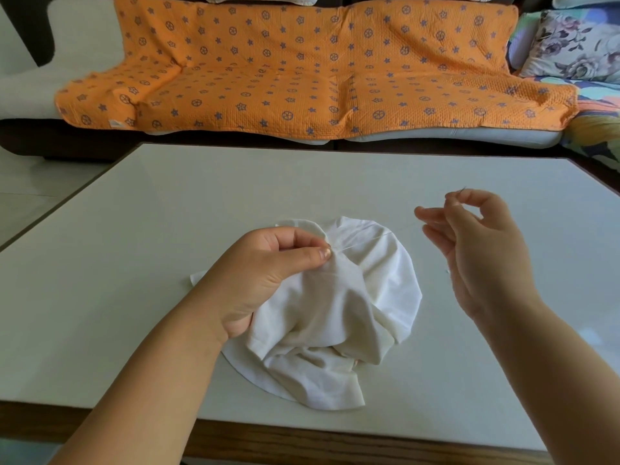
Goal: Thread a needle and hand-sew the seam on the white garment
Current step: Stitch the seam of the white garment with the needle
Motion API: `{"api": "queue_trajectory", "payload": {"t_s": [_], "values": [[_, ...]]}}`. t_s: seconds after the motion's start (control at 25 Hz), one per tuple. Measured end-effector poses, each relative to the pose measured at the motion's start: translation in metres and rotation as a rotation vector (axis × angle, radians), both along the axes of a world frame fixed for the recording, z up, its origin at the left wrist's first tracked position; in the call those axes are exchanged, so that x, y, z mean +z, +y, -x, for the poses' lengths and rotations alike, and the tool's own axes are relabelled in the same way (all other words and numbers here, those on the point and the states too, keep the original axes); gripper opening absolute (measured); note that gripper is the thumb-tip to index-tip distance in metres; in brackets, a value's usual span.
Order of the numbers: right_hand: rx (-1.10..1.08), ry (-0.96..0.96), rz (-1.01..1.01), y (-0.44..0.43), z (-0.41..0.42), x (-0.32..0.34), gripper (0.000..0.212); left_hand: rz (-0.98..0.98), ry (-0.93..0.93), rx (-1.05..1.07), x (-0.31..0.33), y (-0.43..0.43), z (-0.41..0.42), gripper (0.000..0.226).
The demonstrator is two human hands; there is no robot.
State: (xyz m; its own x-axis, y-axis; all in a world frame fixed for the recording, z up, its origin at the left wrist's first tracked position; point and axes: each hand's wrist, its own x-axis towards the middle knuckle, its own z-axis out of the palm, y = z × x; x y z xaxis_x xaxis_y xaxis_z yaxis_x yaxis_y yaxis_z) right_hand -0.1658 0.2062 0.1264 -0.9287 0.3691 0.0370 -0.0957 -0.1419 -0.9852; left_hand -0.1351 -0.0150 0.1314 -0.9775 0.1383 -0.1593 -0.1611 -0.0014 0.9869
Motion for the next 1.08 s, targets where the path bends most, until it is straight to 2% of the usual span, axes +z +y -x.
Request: {"api": "queue_trajectory", "payload": {"t_s": [0.12, 0.4, 0.6, 0.92, 1.0, 1.08], "values": [[-0.082, 0.022, -0.444, 0.003, 0.002, -0.008, 0.013, -0.013, -0.010, -0.024, 0.001, -0.001, -0.001, 0.011], [0.012, -0.077, -0.803, 0.015, 0.011, -0.026, 0.011, -0.055, -0.052, -0.021, 0.003, -0.010, 0.001, 0.009], [0.043, -0.220, -0.869, 0.029, 0.022, -0.039, 0.014, -0.092, -0.061, 0.036, 0.008, -0.015, -0.002, 0.007], [0.073, -0.334, -0.947, 0.039, 0.027, -0.052, 0.014, -0.071, -0.060, 0.038, 0.006, -0.015, -0.002, 0.009], [0.064, -0.260, -0.959, 0.027, 0.021, -0.040, 0.012, -0.034, -0.043, 0.052, 0.005, -0.013, -0.002, 0.013], [0.129, -0.114, -0.772, 0.005, 0.006, -0.016, 0.011, 0.002, -0.016, 0.079, 0.005, -0.010, -0.002, 0.016]]}}
